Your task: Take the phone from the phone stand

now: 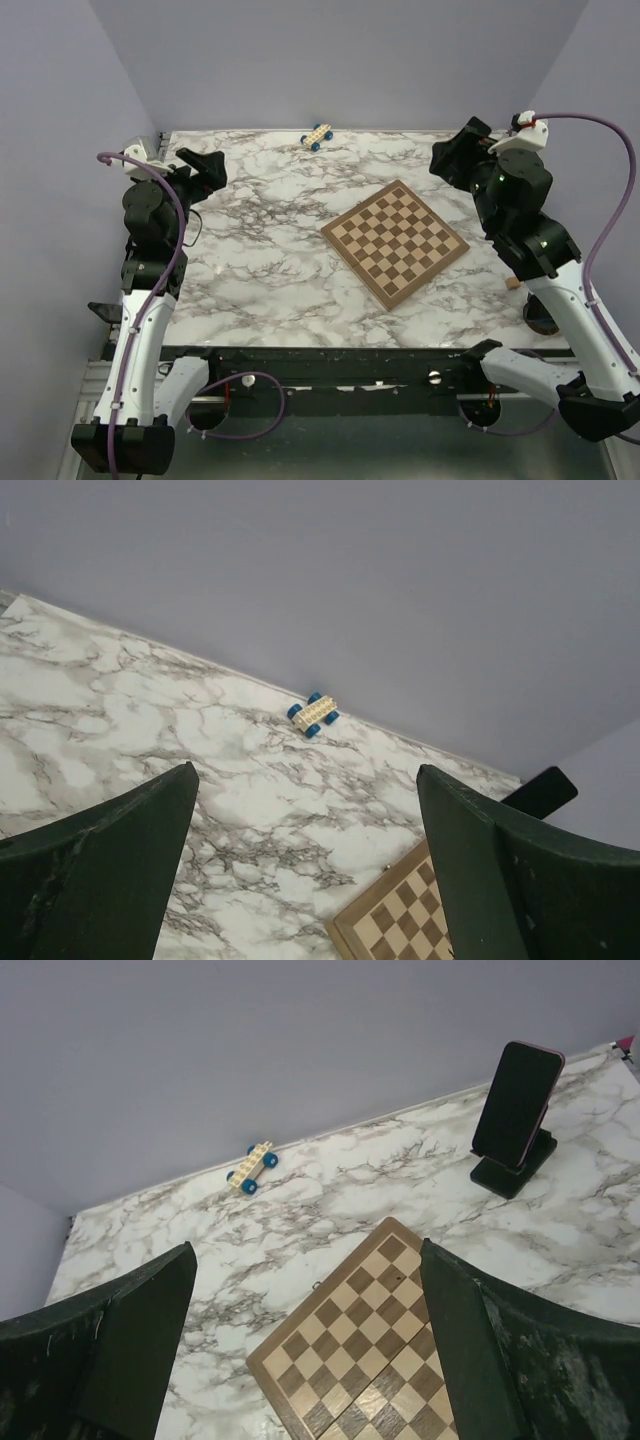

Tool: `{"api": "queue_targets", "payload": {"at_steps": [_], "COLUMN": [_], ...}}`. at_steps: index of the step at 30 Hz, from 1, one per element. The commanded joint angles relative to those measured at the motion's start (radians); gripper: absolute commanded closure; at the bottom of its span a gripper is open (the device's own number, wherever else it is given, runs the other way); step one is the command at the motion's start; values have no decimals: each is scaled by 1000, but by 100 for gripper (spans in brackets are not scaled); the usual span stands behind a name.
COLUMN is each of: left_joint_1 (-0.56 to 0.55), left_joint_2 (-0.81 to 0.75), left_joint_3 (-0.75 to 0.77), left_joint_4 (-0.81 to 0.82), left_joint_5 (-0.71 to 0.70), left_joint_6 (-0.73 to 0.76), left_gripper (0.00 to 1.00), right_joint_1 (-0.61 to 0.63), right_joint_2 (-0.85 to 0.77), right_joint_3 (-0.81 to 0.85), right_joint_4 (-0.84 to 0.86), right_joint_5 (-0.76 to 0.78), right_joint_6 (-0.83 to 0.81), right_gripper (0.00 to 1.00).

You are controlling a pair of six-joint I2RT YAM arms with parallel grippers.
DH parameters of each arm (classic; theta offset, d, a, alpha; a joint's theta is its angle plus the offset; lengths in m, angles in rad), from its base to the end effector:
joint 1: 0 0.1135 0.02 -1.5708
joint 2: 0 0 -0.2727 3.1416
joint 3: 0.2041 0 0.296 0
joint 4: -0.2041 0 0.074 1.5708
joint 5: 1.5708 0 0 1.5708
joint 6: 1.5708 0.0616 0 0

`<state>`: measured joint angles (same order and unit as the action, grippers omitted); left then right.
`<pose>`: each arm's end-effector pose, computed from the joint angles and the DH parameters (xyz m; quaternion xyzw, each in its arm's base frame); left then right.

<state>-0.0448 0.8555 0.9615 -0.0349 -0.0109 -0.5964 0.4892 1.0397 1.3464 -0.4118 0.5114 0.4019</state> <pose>0.2581 -0.0109 0.4193 -0.1894 0.6547 -0.2271 0.6957 0.2500 0.0989 0.4799 0.1377 0.7258 0.1093 0.6651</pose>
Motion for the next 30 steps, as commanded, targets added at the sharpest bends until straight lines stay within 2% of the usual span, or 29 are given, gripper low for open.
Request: {"api": "queue_targets", "payload": {"at_steps": [1,5,11,17,19,23,27,30], "left_joint_1": [5,5,0,-1,1,1,1,14], "left_joint_2": [16,29,53,90,79,21,-9,-31], "left_joint_3": [28,29,35,93,80,31,-1,32], "left_joint_4": [-57,-48,-52,-133,-99,24,41,-87], "left_joint_5": [48,58,68,118,173,307,217,177], "left_joint_6": [-34,-46,-53,-30,-17,1,-40,-62], "left_gripper": [1,1,1,1,1,1,1,1], "right_joint_1": [-5,-5,-5,-5,-5,-5,-5,-5], "right_joint_2": [-21,6,125,266,294,292,236,160], "right_joint_3": [-15,-22,51,143,171,161,77,-16], "right_joint_4": [15,23,-74,-225,-266,-237,-165,-64], "right_joint_5": [-13,-28,-51,79,117,65,75,75], "right_joint_6": [46,38,87,187,234,250,305,318], "right_gripper": [0,0,0,0,0,0,0,0]}}
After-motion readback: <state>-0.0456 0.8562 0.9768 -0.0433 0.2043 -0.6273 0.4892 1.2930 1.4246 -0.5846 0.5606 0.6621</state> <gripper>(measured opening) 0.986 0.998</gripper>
